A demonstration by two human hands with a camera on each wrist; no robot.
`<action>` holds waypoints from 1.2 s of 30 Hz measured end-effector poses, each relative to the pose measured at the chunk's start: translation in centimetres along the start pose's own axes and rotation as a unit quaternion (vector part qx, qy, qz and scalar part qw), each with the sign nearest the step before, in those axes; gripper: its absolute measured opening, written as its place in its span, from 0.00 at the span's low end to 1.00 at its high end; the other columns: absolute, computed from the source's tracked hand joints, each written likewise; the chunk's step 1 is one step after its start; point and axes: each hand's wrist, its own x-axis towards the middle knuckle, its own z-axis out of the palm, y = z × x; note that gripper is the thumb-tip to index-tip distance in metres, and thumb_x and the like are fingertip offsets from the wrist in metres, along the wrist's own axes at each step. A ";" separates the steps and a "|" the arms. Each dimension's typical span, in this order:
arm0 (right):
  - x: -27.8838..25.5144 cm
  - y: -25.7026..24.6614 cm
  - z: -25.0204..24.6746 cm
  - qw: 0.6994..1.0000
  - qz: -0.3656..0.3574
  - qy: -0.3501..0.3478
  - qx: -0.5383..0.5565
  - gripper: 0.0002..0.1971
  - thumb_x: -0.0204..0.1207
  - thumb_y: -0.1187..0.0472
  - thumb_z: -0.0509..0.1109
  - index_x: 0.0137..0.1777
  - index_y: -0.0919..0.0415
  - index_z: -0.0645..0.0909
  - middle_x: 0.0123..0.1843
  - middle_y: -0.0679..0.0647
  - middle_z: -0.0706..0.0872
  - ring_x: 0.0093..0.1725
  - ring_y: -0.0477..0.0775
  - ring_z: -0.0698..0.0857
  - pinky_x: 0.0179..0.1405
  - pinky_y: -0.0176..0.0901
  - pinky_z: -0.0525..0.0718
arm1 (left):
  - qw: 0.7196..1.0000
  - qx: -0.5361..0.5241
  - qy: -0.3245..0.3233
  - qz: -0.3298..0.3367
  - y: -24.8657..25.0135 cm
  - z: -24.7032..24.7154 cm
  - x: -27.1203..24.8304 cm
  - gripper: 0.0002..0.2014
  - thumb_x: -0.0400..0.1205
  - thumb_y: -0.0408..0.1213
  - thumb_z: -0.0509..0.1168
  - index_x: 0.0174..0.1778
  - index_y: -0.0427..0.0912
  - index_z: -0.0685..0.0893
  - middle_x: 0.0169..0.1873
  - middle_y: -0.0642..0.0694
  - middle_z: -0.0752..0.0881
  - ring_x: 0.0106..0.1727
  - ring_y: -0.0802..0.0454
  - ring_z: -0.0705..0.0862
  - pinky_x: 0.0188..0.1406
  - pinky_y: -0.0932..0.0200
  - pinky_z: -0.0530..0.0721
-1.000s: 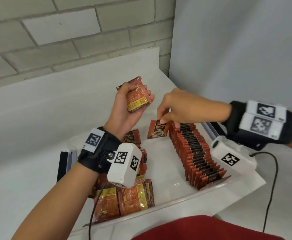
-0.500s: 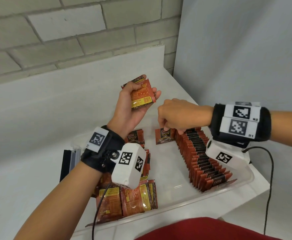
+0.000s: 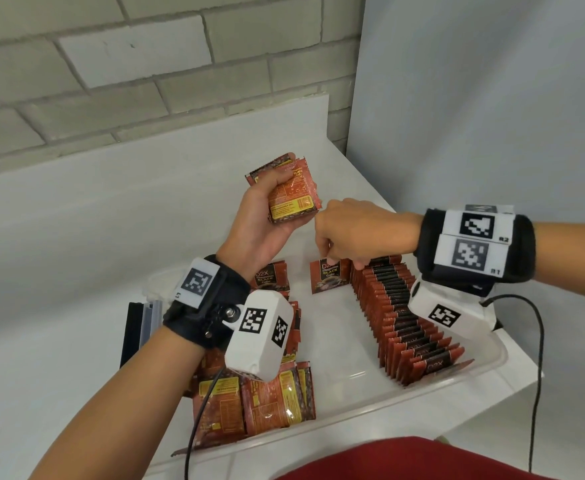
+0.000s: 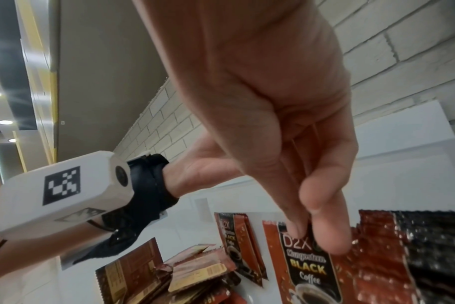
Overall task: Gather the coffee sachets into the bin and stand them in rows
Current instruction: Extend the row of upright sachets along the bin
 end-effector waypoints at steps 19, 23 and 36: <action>-1.8 4.0 -2.7 0.875 -0.020 0.192 0.444 0.05 0.76 0.61 0.75 0.49 0.58 0.83 0.32 0.49 0.89 0.28 0.44 0.84 0.27 0.33 0.80 | 0.997 0.048 -0.064 0.014 -0.4 0.1 -0.4 0.16 0.83 0.46 0.63 0.63 0.42 0.82 0.54 0.42 0.88 0.54 0.49 0.87 0.51 0.57 0.85; -2.2 4.6 -3.2 0.857 -0.057 0.247 0.448 0.06 0.74 0.63 0.75 0.49 0.62 0.84 0.39 0.54 0.92 0.37 0.50 0.90 0.38 0.37 0.87 | 0.997 0.027 -0.061 -0.044 -0.2 0.1 -0.2 0.32 0.83 0.65 0.49 0.60 0.40 0.83 0.46 0.42 0.87 0.46 0.51 0.84 0.51 0.57 0.83; -2.6 5.0 -2.5 0.859 -0.051 0.284 0.423 0.09 0.81 0.66 0.68 0.56 0.58 0.87 0.54 0.52 0.90 0.54 0.47 0.89 0.53 0.34 0.86 | 0.997 -0.027 -0.067 -0.035 -0.4 0.4 -0.5 0.11 0.81 0.29 0.63 0.58 0.36 0.83 0.49 0.39 0.90 0.48 0.48 0.90 0.42 0.57 0.89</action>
